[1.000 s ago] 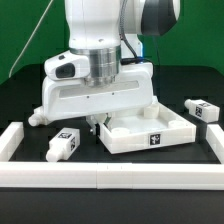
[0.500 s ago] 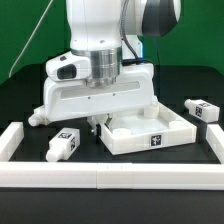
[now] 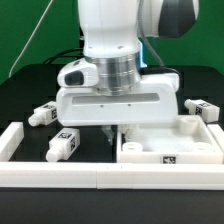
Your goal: Assemble one leg
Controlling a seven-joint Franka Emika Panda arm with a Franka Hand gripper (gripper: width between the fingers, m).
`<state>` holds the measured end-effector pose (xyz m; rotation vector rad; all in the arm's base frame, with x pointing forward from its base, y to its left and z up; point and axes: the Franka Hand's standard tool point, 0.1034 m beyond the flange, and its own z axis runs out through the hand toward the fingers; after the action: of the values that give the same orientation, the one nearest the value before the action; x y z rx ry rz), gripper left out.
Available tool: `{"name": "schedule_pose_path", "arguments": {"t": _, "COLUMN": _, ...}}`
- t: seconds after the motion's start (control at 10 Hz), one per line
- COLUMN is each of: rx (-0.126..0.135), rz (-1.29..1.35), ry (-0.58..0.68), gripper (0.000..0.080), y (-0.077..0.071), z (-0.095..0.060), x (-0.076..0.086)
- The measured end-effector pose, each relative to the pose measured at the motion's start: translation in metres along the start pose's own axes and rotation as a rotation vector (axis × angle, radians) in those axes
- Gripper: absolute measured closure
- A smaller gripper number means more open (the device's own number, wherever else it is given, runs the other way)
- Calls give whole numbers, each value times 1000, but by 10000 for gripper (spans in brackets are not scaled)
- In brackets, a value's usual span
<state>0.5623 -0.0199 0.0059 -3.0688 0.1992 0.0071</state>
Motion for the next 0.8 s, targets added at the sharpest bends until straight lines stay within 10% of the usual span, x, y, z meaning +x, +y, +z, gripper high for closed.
{"name": "schedule_pose_path", "arguments": {"t": 0.3, "rx": -65, "rz": 26, "ry": 13, "gripper": 745, "y": 1, "z": -2, "x": 4}}
{"name": "schedule_pose_path", "arguments": {"t": 0.6, "rx": -71, "rz": 20, "ry": 13, "gripper": 740, "y": 2, "z": -2, "x": 4}}
{"name": "schedule_pose_path", "arguments": {"t": 0.7, "rx": -71, "rz": 20, "ry": 13, "gripper": 552, "y": 2, "z": -2, "x": 4}}
{"name": "schedule_pose_path", "arguments": {"t": 0.8, "rx": -71, "rz": 19, "ry": 13, "gripper": 552, "y": 2, "z": -2, "x": 3}}
